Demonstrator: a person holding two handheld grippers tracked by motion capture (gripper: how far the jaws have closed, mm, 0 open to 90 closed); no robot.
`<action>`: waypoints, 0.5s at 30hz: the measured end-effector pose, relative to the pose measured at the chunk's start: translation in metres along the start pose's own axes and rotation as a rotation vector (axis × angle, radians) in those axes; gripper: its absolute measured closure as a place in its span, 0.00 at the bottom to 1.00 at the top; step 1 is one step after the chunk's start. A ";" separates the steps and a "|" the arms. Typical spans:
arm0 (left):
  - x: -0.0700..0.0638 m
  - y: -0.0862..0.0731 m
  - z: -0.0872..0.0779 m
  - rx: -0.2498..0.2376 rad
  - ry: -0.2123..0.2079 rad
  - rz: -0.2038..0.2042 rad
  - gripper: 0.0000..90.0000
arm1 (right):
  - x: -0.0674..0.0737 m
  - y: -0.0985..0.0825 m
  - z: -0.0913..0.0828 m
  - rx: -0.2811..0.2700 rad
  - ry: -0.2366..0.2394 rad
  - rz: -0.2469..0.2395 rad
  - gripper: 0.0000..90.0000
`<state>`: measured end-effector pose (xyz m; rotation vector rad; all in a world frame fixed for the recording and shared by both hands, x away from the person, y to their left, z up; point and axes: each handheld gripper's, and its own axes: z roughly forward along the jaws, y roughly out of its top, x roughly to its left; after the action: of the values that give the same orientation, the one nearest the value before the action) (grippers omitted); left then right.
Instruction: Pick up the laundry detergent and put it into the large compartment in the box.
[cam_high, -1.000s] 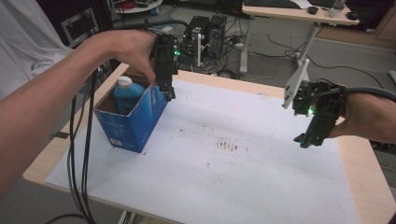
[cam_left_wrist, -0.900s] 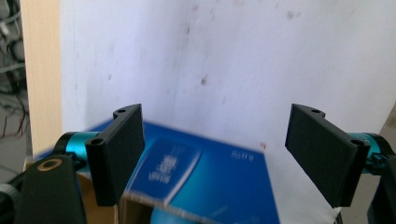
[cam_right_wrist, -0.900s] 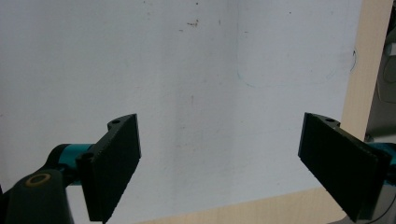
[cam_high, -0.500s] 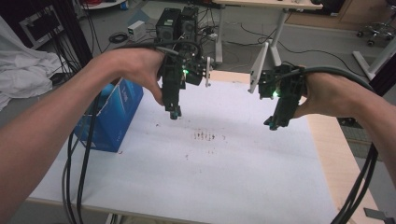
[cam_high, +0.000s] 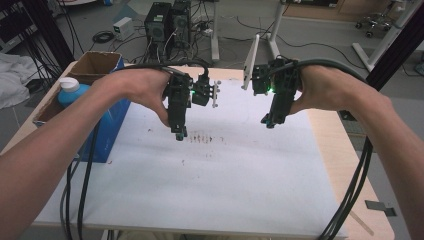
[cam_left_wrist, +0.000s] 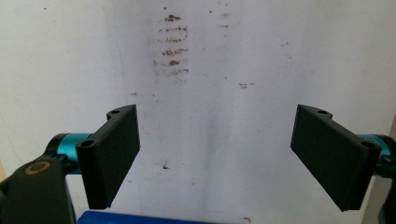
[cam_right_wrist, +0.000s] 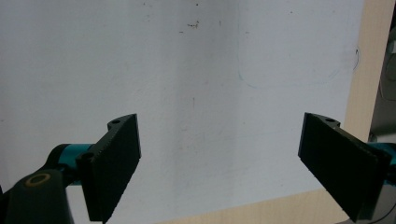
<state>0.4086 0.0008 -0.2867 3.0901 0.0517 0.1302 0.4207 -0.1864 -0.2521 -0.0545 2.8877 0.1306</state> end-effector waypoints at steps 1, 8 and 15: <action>0.000 0.000 0.000 -0.002 -0.005 -0.002 0.18 | 0.000 0.000 -0.001 -0.002 -0.001 0.000 0.14; -0.002 0.001 0.006 0.011 -0.022 0.006 0.18 | 0.001 0.001 0.000 -0.008 0.000 -0.004 0.14; -0.002 0.002 0.010 0.019 -0.030 0.012 0.18 | 0.001 0.002 0.001 -0.007 0.005 -0.005 0.14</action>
<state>0.4076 -0.0012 -0.2968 3.1112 0.0341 0.0845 0.4196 -0.1847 -0.2530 -0.0628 2.8917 0.1403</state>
